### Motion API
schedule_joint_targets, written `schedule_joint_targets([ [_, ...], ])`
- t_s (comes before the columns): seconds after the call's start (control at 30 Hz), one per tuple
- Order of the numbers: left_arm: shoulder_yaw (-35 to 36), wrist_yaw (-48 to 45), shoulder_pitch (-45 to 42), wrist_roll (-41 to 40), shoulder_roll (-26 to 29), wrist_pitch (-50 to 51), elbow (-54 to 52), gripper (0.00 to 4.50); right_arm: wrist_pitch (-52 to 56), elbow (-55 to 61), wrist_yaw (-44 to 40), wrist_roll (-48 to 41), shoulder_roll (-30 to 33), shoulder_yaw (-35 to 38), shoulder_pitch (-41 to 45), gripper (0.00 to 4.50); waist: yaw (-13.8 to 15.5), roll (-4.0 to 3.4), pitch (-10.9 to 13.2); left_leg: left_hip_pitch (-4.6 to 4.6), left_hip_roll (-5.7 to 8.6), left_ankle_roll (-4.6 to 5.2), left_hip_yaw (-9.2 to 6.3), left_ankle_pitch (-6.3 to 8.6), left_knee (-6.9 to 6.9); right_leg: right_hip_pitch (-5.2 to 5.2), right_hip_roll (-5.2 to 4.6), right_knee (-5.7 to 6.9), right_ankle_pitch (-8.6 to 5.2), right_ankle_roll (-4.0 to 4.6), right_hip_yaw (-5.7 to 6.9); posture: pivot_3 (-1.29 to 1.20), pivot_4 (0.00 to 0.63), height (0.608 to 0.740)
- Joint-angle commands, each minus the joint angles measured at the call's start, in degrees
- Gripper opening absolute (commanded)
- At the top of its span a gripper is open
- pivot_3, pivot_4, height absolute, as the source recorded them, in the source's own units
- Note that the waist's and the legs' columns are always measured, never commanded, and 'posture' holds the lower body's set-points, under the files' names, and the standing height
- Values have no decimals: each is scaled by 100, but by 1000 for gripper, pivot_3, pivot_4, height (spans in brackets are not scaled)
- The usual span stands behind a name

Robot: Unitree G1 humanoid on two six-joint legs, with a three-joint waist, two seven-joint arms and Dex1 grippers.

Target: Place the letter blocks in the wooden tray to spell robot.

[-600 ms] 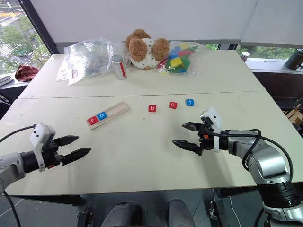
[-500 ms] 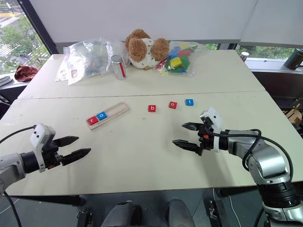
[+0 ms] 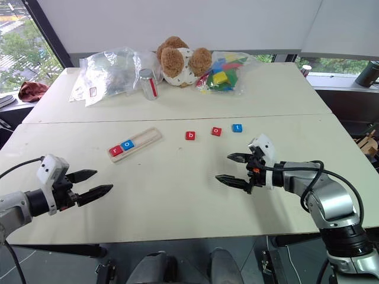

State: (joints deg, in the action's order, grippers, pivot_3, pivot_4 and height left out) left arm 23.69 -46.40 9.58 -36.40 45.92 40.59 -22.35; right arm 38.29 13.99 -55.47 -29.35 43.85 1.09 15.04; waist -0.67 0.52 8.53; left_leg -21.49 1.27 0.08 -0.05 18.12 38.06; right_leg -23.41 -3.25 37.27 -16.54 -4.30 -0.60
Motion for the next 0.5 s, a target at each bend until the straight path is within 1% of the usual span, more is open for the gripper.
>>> schedule_joint_targets([
  [0.03, 252, -3, -154, 19, 134, -126, 35, 4480, -191, -80, -58, 101, 45, 12, 210, 4474, 0, 0, 0, 0, 0, 0, 0, 0, 0, 0, 0, 0, 0, 0, 0, 0, 150, 740],
  [0.23, 334, -171, -230, 201, 390, -311, 256, 4480, -55, -24, -113, 9, 80, 47, 348, 4474, -2, -1, 1, -1, 0, 0, 0, 0, -8, -1, 0, -6, 0, 0, 0, 0, 150, 740],
  [0.3, 284, -408, -509, 613, 682, -923, 1038, 4480, 390, 505, -2, -415, -160, -74, 553, 4474, -1, -4, 3, -1, 0, 0, 0, 0, -8, -2, 0, -6, 0, 0, 1, 0, 150, 740],
  [0.37, 190, -624, -759, 849, 853, -1373, 1621, 4480, 692, 871, 117, -668, -353, -188, 699, 4474, -25, -5, 3, 1, -1, -2, -3, -1, -9, -7, 0, 1, 0, 1, 4, 0, 150, 740],
  [0.5, -386, -1012, -1465, 1311, 903, -2221, 2609, 4480, 994, 1322, 489, -745, -766, -552, 917, 4474, -1, -8, 4, -2, -1, -2, -5, -1, -12, -6, -1, -5, 1, 2, 7, 0, 150, 740],
])
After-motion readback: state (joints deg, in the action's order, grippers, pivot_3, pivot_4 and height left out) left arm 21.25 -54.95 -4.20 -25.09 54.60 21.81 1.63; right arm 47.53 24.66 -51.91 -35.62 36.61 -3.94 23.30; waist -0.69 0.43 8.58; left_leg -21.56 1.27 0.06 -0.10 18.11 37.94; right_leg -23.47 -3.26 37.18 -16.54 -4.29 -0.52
